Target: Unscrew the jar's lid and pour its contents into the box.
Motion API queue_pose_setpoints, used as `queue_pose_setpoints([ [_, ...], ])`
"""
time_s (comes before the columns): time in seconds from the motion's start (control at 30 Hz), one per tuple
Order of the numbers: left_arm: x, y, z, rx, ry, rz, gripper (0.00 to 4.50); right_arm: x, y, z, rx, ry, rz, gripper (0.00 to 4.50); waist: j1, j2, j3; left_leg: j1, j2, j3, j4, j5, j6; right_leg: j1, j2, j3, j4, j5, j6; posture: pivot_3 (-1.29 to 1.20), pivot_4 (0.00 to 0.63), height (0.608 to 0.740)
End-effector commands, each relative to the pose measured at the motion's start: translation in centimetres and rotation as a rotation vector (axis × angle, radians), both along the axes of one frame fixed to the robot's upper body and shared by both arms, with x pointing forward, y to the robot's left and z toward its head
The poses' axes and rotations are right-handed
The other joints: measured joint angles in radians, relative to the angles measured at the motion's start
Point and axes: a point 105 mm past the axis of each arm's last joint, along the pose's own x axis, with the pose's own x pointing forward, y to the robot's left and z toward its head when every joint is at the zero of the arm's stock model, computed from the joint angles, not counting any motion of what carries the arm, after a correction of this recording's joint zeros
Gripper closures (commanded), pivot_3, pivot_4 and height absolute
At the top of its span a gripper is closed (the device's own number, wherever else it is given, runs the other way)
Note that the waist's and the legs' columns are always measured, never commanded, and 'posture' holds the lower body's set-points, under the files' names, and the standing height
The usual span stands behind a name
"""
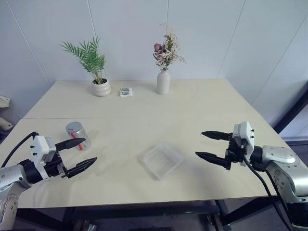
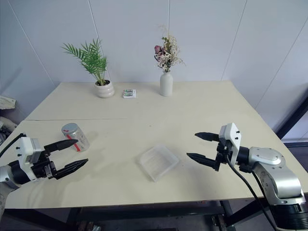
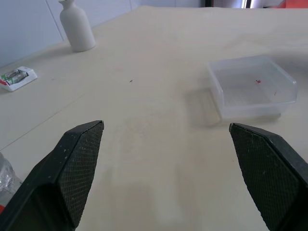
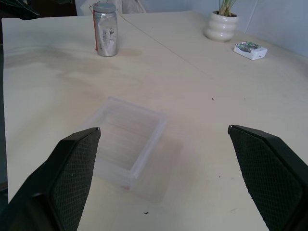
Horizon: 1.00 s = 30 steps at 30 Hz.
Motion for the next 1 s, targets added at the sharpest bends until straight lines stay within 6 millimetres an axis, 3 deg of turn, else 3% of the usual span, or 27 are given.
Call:
queue_pose_setpoints([
  [0.03, -0.8, 0.2, 0.7, 0.017, -0.030, 0.011, 0.04, -0.3, 0.6, 0.9, -0.007, -0.060, 0.031, 0.00, -0.001, 0.000, 0.000, 0.000, 0.000, 0.000, 0.000, 0.000, 0.000, 0.000, 0.000, 0.000, 0.000, 0.000, 0.000, 0.00, 0.150, 0.740],
  [0.2, -1.6, 0.8, 0.2, 0.001, -0.017, 0.057, 0.04, -0.2, 1.3, 0.2, -0.011, -0.062, 0.053, 0.00, 0.000, 0.000, 0.000, 0.000, 0.000, 0.001, 0.000, 0.000, -0.001, 0.000, 0.000, 0.001, 0.000, 0.000, 0.000, 0.00, 0.150, 0.740],
  [0.37, -2.1, 4.5, -1.1, -0.177, -0.122, 0.472, 0.04, 0.5, 4.2, 1.6, 0.053, -0.104, 0.149, 0.00, -0.010, -0.001, 0.000, 0.001, 0.001, 0.003, 0.001, -0.001, 0.000, 0.000, 0.001, 0.004, 0.000, 0.003, 0.004, 0.00, 0.150, 0.740],
  [0.53, -0.9, 5.6, -2.6, -0.291, -0.181, 0.736, 0.04, 0.8, 7.2, 3.0, 0.103, -0.143, 0.234, 0.00, 0.002, -0.002, -0.001, 0.001, 0.002, 0.003, 0.005, -0.001, 0.000, 0.000, 0.003, 0.004, 0.001, 0.008, 0.008, 0.00, 0.150, 0.740],
  [0.77, 3.3, 5.1, -3.5, -0.364, -0.194, 0.791, 0.04, 1.6, 10.4, 4.7, 0.167, -0.190, 0.288, 0.00, 0.003, -0.004, -0.002, 0.000, 0.002, 0.004, 0.008, 0.001, 0.001, 0.001, 0.003, 0.005, -0.002, 0.011, 0.004, 0.00, 0.150, 0.740],
  [1.0, 5.7, 4.7, -3.5, -0.356, -0.198, 0.765, 0.04, 1.4, 11.2, 5.0, 0.185, -0.212, 0.306, 0.00, 0.001, -0.004, -0.002, -0.001, 0.002, 0.004, 0.005, 0.000, 0.001, -0.001, 0.004, 0.005, -0.001, 0.014, 0.010, 0.00, 0.150, 0.740],
])
